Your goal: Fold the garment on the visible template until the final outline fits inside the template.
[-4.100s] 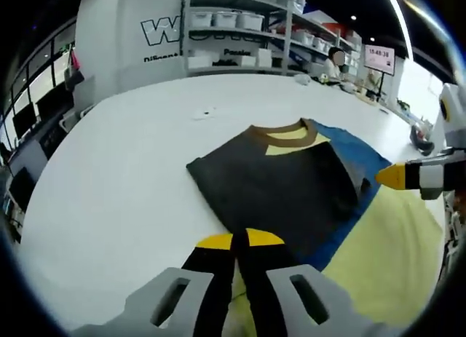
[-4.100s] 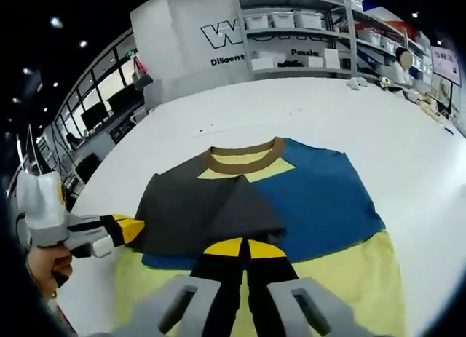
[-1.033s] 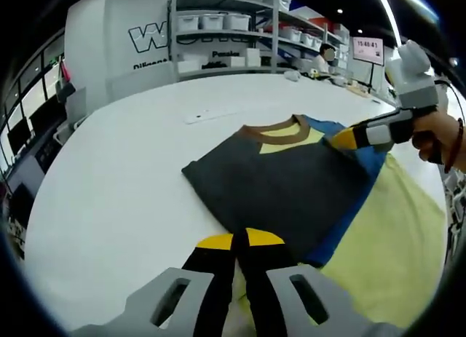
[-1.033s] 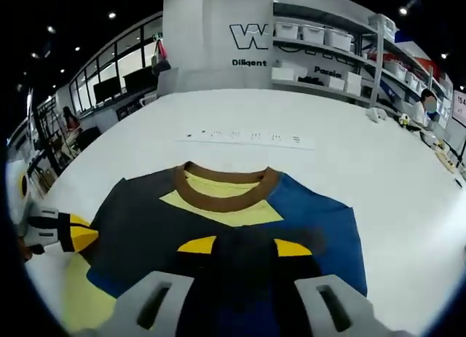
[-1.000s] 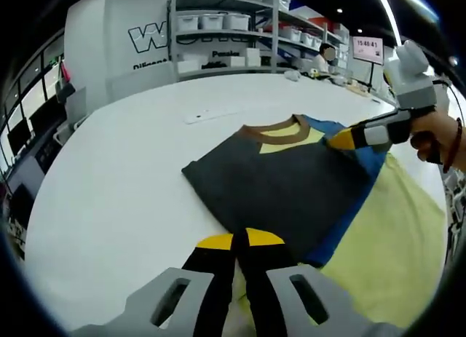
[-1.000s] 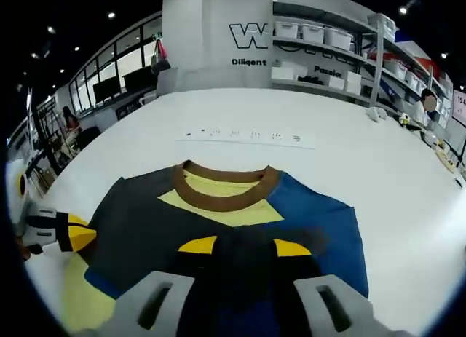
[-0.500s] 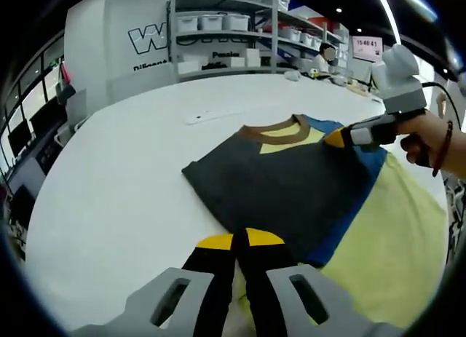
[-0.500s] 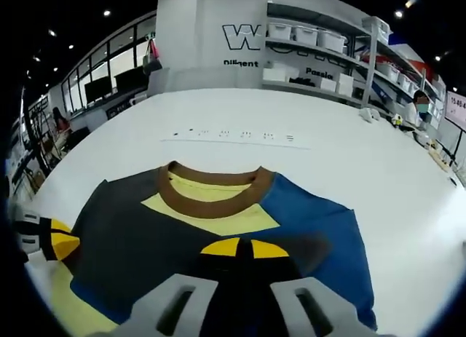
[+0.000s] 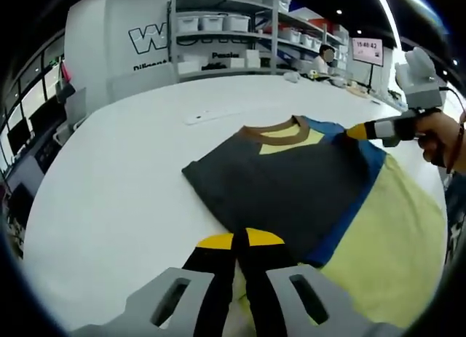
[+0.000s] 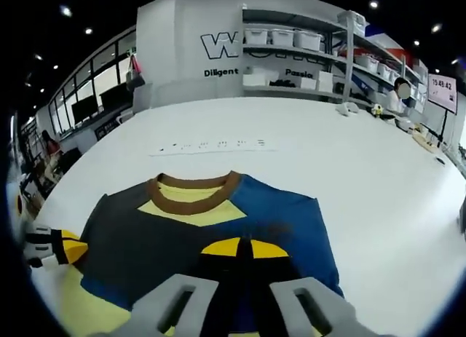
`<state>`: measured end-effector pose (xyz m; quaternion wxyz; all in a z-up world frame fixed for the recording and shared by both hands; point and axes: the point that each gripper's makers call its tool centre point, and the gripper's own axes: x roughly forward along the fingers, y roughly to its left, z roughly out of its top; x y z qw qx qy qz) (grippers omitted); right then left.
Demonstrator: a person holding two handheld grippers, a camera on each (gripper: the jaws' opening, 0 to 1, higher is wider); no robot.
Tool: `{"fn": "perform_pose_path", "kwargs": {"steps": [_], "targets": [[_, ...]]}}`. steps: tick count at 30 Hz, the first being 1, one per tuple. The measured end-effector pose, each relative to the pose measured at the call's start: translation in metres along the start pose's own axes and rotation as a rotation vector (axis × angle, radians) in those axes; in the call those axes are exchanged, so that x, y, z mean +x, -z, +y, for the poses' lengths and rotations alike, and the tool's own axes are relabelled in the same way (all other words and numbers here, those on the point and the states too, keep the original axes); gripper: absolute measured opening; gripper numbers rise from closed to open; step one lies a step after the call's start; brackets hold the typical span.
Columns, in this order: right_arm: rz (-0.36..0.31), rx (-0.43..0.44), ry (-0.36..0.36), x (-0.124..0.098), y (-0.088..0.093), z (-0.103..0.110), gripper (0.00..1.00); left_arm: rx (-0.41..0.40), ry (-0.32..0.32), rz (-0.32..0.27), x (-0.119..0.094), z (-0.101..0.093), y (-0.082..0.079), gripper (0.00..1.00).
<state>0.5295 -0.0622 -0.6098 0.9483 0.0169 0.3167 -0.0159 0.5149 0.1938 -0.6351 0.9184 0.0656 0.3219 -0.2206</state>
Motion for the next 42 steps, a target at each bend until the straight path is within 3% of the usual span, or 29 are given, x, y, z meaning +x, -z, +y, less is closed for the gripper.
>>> {"fn": "perform_pose_path", "kwargs": {"steps": [11,23,25,27,33,35,39,42], "targets": [[0.065,0.074,0.062,-0.026,0.044,-0.031,0.0,0.012,-0.018,0.007,0.001,0.0,0.0,0.02],[0.105,0.019,0.101,-0.04,0.058,-0.046,0.0,-0.008,-0.001,0.001,0.0,0.003,0.0,0.02],[0.099,0.032,0.103,-0.043,0.059,-0.049,0.0,-0.006,-0.003,0.002,0.0,0.003,0.0,0.02],[0.073,0.112,0.088,-0.044,0.056,-0.047,0.0,-0.019,-0.005,0.005,0.0,0.003,0.0,0.03],[-0.008,0.123,0.018,-0.055,0.032,-0.043,0.29,-0.049,-0.009,-0.006,-0.012,0.011,0.001,0.21],[-0.005,0.117,0.011,-0.056,0.032,-0.042,0.35,-0.064,0.018,-0.02,-0.018,0.008,0.0,0.26],[0.026,0.098,-0.026,-0.065,0.043,-0.04,0.46,-0.04,0.042,-0.014,-0.028,0.002,0.006,0.29],[0.048,0.08,-0.035,-0.071,0.053,-0.044,0.47,-0.015,0.065,0.005,-0.03,-0.003,0.013,0.28]]}}
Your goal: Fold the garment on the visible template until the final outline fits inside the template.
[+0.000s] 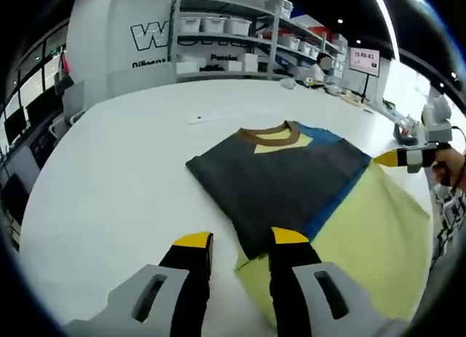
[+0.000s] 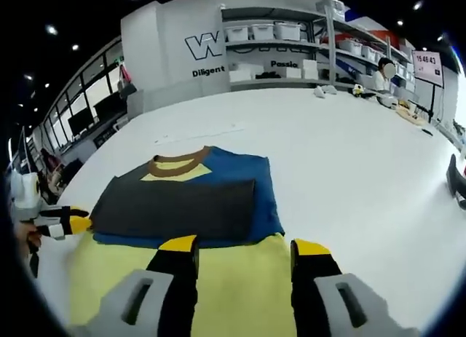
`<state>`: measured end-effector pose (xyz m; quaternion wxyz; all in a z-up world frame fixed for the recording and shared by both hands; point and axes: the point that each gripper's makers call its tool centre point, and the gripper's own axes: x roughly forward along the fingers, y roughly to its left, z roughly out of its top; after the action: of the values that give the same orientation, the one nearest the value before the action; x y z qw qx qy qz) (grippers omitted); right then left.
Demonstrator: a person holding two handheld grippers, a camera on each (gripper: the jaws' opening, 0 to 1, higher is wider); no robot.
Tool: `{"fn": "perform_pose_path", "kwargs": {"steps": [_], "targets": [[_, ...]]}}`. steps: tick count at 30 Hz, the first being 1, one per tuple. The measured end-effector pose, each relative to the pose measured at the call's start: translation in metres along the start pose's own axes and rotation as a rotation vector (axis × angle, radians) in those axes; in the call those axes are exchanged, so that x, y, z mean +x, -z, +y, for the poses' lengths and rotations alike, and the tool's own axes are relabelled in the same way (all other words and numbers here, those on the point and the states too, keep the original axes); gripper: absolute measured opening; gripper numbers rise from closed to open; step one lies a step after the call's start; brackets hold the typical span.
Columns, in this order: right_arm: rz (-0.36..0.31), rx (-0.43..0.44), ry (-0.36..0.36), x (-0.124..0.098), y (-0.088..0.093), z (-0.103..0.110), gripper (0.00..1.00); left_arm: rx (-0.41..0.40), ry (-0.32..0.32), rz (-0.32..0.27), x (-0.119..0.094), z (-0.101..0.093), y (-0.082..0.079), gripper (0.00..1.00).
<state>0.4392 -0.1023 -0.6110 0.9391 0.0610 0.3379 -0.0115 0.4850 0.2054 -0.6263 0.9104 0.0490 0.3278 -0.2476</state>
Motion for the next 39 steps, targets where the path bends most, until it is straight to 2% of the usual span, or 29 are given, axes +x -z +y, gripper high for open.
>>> {"fn": "perform_pose_path", "kwargs": {"steps": [3,6,7,8,13,16,21,27,32,33,39], "targets": [[0.021,-0.002,-0.005,-0.006,0.009,-0.004,0.49,0.022,-0.004,0.054,0.0,-0.002,0.015,0.23],[0.03,-0.013,-0.019,-0.011,0.017,-0.005,0.52,0.013,-0.047,0.042,-0.004,0.003,0.013,0.17],[0.05,-0.016,-0.031,-0.014,0.022,-0.005,0.53,0.002,-0.047,0.069,-0.006,0.002,0.017,0.1],[0.06,-0.011,-0.033,-0.015,0.026,-0.005,0.53,0.007,-0.047,0.064,-0.006,0.002,0.016,0.06],[0.081,-0.009,-0.032,-0.023,0.038,-0.01,0.53,0.009,-0.054,0.067,-0.007,0.004,0.018,0.05],[0.124,-0.003,-0.046,-0.031,0.052,-0.009,0.52,0.014,-0.066,0.075,-0.008,0.006,0.019,0.05],[0.135,0.001,-0.052,-0.038,0.058,-0.008,0.5,0.023,-0.07,0.078,-0.01,0.008,0.02,0.05],[0.173,-0.027,-0.071,-0.057,0.075,-0.005,0.5,0.012,-0.084,0.085,-0.021,0.031,0.027,0.05],[0.184,-0.038,-0.095,-0.065,0.08,0.002,0.5,0.008,-0.092,0.099,-0.026,0.047,0.03,0.05],[0.179,-0.062,-0.128,-0.067,0.08,0.009,0.5,0.009,-0.096,0.104,-0.028,0.052,0.031,0.05],[0.211,-0.11,-0.165,-0.074,0.09,0.025,0.5,0.012,-0.092,0.111,-0.036,0.064,0.035,0.05]]}}
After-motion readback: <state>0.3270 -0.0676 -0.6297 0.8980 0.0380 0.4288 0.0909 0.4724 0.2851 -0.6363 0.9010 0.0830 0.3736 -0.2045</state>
